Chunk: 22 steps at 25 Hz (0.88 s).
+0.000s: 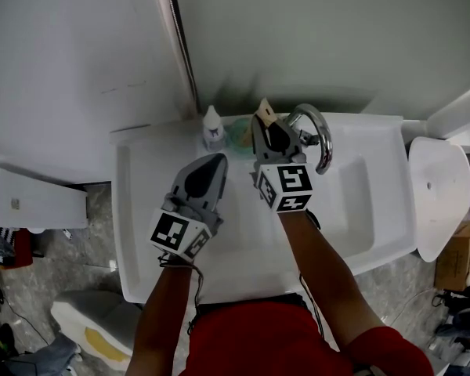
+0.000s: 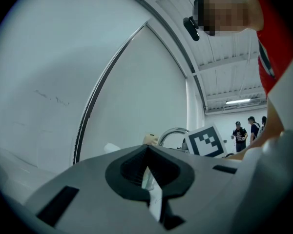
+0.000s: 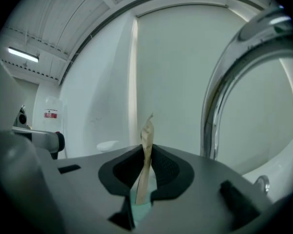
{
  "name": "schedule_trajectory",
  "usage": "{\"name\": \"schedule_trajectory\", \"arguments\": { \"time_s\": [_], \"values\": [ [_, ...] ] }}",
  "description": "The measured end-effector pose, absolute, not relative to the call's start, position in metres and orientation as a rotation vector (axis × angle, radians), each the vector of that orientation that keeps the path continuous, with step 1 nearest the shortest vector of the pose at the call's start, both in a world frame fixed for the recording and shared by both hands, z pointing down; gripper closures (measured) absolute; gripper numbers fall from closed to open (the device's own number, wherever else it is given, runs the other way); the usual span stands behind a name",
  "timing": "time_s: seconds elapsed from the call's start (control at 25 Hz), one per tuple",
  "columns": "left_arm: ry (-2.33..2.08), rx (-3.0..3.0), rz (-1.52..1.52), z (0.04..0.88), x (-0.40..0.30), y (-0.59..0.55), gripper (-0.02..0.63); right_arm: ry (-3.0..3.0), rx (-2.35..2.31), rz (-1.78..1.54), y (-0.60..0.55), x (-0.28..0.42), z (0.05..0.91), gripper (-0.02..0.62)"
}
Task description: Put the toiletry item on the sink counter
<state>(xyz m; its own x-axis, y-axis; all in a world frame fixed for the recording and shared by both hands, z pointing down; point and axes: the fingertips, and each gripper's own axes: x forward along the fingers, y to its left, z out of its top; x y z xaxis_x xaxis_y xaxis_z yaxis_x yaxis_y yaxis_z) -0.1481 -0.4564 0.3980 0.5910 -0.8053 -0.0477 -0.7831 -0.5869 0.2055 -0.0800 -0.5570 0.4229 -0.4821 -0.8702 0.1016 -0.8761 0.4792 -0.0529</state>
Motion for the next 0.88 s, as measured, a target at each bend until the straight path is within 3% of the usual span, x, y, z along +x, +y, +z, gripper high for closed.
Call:
{"name": "schedule_trajectory", "arguments": {
  "time_s": [0.28,0.48,0.88],
  "values": [
    [-1.326,2.649,-0.215,0.398,-0.146,-0.456,0.589,-2.580,1.506,0.176,-0.559,-0.079,0.438,0.534],
    [-1.318,2.653,-0.223,0.398,-0.141,-0.451,0.589,-2.533,1.438,0.266,-0.554,-0.074,0.459,0.439],
    [-1.322,2.659,-0.226,0.393,-0.136,-0.436,0.589,-2.543,1.343,0.214,-0.512,-0.062,0.457,0.433]
  ]
}}
